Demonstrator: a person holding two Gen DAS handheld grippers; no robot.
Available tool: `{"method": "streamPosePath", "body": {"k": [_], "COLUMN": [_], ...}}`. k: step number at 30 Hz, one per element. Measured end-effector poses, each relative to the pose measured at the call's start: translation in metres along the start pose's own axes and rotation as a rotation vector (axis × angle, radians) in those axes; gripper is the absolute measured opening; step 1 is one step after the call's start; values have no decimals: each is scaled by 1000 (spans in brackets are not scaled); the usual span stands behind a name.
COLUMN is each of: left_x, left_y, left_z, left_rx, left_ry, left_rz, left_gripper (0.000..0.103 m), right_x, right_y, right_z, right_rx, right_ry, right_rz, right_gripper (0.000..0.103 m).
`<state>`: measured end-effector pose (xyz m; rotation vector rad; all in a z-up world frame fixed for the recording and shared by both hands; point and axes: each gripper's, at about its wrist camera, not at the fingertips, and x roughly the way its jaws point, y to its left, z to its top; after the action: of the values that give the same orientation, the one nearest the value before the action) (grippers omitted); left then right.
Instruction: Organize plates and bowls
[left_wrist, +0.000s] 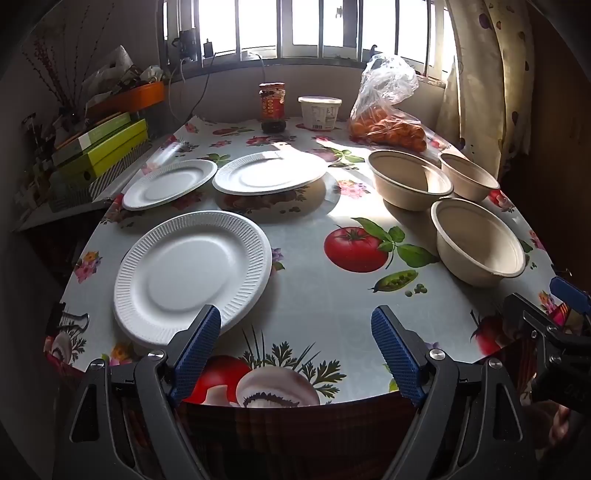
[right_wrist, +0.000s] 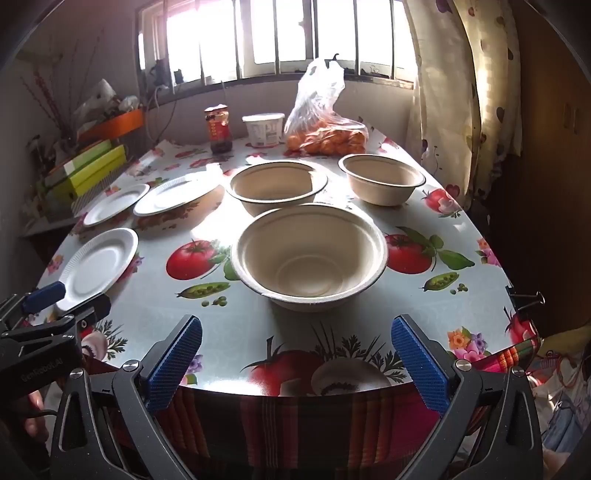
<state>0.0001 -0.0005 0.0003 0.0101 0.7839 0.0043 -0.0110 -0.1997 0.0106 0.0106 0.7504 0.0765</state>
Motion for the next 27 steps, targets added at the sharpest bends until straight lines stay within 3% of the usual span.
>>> {"method": "streamPosePath", "body": {"k": [11,27], "left_x": [4,2], "left_y": [4,-5], "left_z": [-1,1], "left_rx": [-23,-7], "left_ry": [25,15], "left_rz": [-37,-7], "left_gripper": [84,84], "right_x": [1,0], "right_y": [1,2], "right_z": [1,3], "right_rx": [1,-1], "right_ry": [-5,-8], "right_rz": [2,3], "right_gripper": [103,103]}}
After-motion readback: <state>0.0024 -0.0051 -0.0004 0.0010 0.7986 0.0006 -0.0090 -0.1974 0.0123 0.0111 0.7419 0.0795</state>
